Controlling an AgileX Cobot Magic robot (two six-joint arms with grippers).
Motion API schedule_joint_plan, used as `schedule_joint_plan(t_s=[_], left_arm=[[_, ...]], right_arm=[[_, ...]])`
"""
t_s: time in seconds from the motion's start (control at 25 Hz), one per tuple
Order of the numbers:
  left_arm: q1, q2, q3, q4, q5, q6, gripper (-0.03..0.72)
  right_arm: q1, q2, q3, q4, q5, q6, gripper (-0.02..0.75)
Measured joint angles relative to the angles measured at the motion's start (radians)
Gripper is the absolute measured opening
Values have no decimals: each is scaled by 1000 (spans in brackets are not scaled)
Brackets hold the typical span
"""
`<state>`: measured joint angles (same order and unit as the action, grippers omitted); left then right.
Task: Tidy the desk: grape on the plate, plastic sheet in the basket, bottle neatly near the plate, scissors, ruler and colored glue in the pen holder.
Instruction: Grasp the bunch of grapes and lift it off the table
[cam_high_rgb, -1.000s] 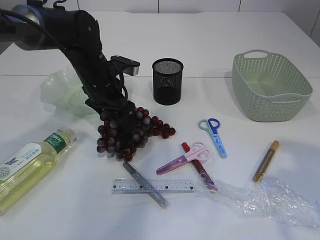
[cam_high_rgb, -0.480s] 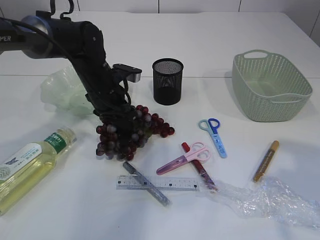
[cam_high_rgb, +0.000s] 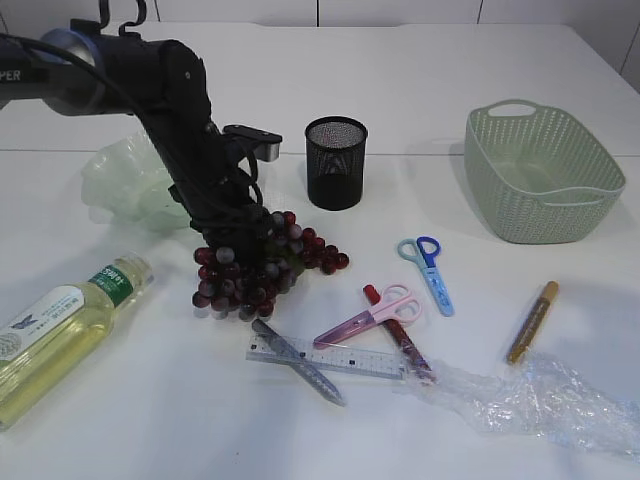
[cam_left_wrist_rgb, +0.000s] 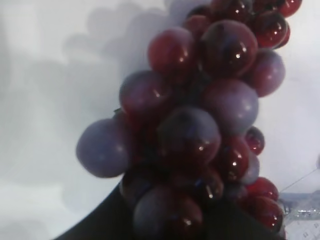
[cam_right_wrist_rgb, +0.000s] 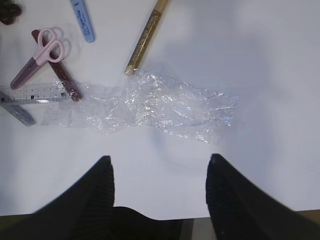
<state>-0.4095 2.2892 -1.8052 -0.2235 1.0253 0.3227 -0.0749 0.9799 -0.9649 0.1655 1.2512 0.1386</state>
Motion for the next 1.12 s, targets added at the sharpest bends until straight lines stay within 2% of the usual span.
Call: schedule_joint_plan(t_s=[0.36,1.12], left_arm=[[0,-65,0,33,49,-1,125],[0,-214,2,3,117,-1,122]], right_arm=[[0,0,0,0,0,0,442],[0,0,0,0,0,0,441]])
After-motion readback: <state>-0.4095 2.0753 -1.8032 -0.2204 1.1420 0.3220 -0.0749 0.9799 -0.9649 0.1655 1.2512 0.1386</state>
